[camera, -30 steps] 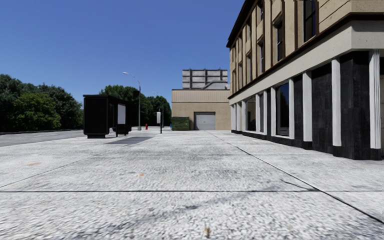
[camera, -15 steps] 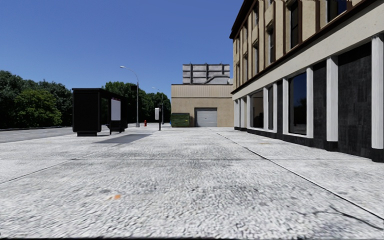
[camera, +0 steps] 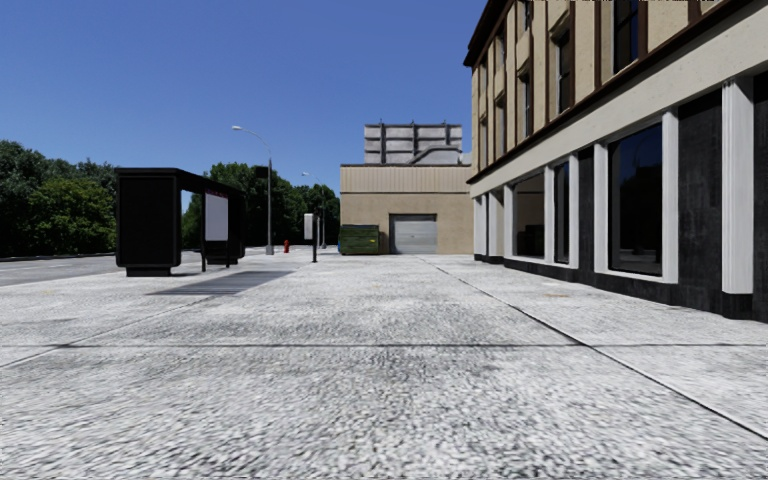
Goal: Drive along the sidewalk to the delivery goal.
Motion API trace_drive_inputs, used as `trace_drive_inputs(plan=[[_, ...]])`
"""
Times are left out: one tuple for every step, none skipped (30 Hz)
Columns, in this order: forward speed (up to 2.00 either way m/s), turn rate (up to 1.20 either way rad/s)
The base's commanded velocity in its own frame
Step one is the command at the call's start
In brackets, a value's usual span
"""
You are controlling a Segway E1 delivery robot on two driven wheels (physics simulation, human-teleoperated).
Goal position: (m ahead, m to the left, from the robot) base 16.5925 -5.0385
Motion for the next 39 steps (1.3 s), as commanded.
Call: trace_drive_inputs(plan=[[2.00,0.00],[2.00,0.00],[2.00,0.00],[2.00,0.00],[2.00,0.00],[2.00,0.00],[2.00,0.00],[2.00,0.00],[2.00,0.00],[2.00,0.00],[2.00,0.00],[2.00,0.00],[2.00,0.00],[2.00,0.00],[2.00,0.00],[2.00,0.00],[2.00,0.00],[2.00,0.00],[2.00,0.00],[2.00,0.00],[2.00,0.00],[2.00,0.00],[2.00,0.00],[2.00,0.00],[2.00,0.00],[2.00,0.00],[2.00,0.00],[2.00,0.00],[2.00,0.00],[2.00,0.00],[2.00,0.00],[2.00,0.00],[2.00,0.00],[2.00,0.00],[2.00,0.00],[2.00,0.00],[2.00,0.00],[2.00,0.00],[2.00,0.00]])
